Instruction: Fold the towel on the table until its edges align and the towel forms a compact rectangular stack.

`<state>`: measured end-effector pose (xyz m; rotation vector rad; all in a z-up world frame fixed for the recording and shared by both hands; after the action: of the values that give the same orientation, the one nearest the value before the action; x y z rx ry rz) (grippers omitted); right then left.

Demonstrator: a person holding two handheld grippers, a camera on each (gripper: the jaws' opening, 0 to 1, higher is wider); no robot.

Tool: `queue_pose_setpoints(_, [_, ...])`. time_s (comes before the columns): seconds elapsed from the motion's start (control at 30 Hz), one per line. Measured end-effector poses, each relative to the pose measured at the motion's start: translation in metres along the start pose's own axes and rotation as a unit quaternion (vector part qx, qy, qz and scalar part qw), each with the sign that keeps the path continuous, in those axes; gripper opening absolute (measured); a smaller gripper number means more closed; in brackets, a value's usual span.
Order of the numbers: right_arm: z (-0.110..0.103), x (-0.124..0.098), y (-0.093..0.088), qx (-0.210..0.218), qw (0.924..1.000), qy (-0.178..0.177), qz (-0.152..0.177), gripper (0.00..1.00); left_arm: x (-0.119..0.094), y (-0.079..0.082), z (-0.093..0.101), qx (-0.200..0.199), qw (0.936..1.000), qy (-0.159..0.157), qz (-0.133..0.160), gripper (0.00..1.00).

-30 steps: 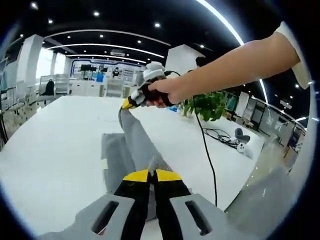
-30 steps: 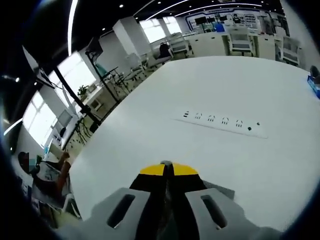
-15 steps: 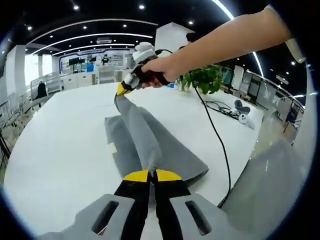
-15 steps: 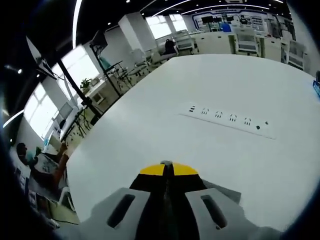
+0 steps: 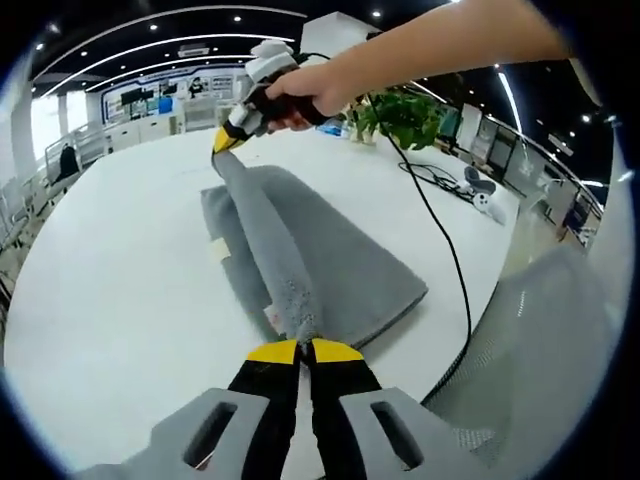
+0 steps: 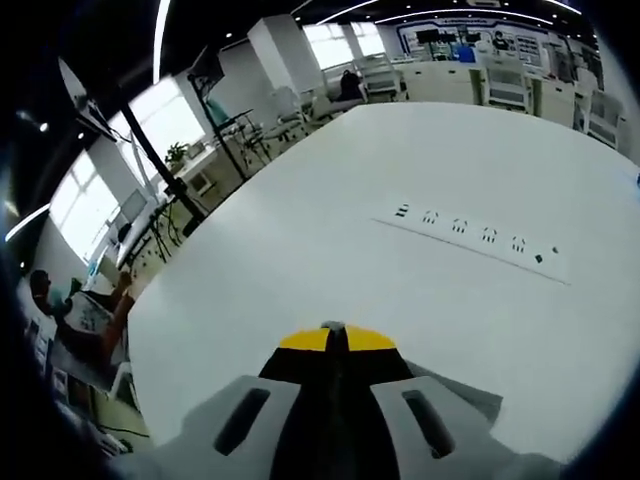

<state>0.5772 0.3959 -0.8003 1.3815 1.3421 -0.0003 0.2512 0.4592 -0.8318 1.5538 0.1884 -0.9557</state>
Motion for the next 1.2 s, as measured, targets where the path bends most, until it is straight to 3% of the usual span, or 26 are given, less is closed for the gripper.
queue_pose_setpoints(0.1, [0.0, 0.005, -0.002, -0.036, 0.9993, -0.01, 0.001, 0.01, 0.005, -0.007, -0.002, 0.002, 0.9999, -0.002, -0.012, 0.03])
queue_pose_setpoints(0.57, [0.002, 0.03, -0.017, -0.062, 0.998, -0.003, -0.01, 0.03, 0.016, -0.022, -0.005, -0.028, 0.9988, -0.017, -0.037, 0.03])
queue_pose_setpoints(0.73, [0.003, 0.028, -0.02, -0.047, 0.9989, 0.003, 0.002, 0.07, 0.017, -0.025, -0.005, -0.029, 0.9988, -0.018, -0.035, 0.03])
queue_pose_setpoints(0.83, [0.009, 0.031, -0.016, -0.044, 0.999, -0.003, 0.01, 0.16, 0.016, -0.024, -0.006, -0.037, 0.9985, -0.021, -0.036, 0.04])
queue_pose_setpoints(0.97, [0.015, 0.027, -0.014, -0.048, 0.9988, -0.003, 0.01, 0.2, 0.014, -0.025, -0.008, -0.055, 0.9979, -0.023, -0.026, 0.06])
queue_pose_setpoints(1.2, [0.014, 0.014, -0.01, -0.044, 0.9983, -0.004, 0.039, 0.3, 0.006, -0.02, -0.013, -0.069, 0.9975, -0.016, 0.003, 0.11])
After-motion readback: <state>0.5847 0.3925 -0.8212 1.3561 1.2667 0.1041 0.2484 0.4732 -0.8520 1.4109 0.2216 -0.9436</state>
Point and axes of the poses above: the point that each gripper's makers call its tool centre point, and the gripper's own axes: x roughly forward along the fingers, z roughly to its right, y roughly out of its top, the point moved 6 cm from there along -x, roughly backward along the fingers, and after that the axes turned 2 degrees about y, right-handed, at the moved point
